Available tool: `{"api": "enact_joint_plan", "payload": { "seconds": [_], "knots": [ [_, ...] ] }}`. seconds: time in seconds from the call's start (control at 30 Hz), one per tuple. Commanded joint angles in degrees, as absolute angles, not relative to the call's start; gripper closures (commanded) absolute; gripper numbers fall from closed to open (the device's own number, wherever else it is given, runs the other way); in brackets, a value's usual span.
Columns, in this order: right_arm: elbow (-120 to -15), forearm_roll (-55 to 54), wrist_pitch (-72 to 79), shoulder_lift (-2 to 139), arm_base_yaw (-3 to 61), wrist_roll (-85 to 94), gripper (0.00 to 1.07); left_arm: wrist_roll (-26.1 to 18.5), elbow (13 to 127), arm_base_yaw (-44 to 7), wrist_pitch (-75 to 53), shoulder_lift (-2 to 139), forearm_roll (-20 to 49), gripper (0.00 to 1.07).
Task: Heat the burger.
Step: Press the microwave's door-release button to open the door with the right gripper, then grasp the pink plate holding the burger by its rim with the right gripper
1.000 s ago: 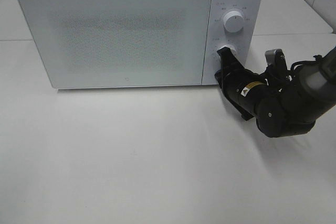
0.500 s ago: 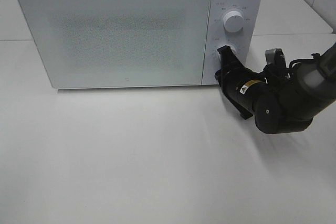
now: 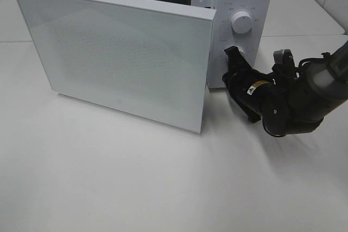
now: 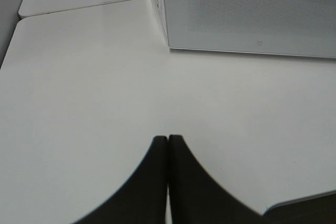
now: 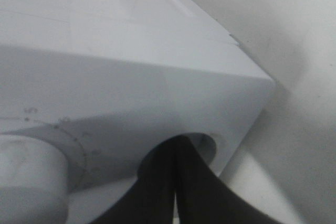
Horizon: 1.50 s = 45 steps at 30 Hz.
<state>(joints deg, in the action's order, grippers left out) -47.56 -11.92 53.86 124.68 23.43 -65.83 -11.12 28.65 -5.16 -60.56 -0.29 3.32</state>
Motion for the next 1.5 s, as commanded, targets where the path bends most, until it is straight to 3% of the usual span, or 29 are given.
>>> {"api": "enact_joint_plan", "payload": {
  "seconds": [0.03, 0.37, 0.97, 1.3, 1.5],
  "knots": [
    [-51.7, -10.3, 64.1, 123.4, 23.3, -66.0, 1.07, -10.8, 28.5, -5.0, -59.7, -1.4, 3.3, 1.06],
    [-50.7, -10.3, 62.6, 123.2, 23.3, -66.1, 1.07, -10.8, 28.5, -5.0, -59.7, -1.4, 3.3, 1.06],
    [-34.6, -8.0, 60.2, 116.7, 23.3, -63.4, 1.07, -10.8, 28.5, -5.0, -59.7, -1.4, 3.3, 1.06],
    [-30.9, -0.6, 64.3, 115.9, 23.3, -49.6, 1.07, -10.8, 28.5, -5.0, -59.7, -1.4, 3.3, 1.06],
    [-30.9, 6.0, 66.7, 115.9, 23.3, -30.6, 1.07, -10.8, 28.5, -5.0, -59.7, -1.4, 3.3, 1.06]
  ]
}}
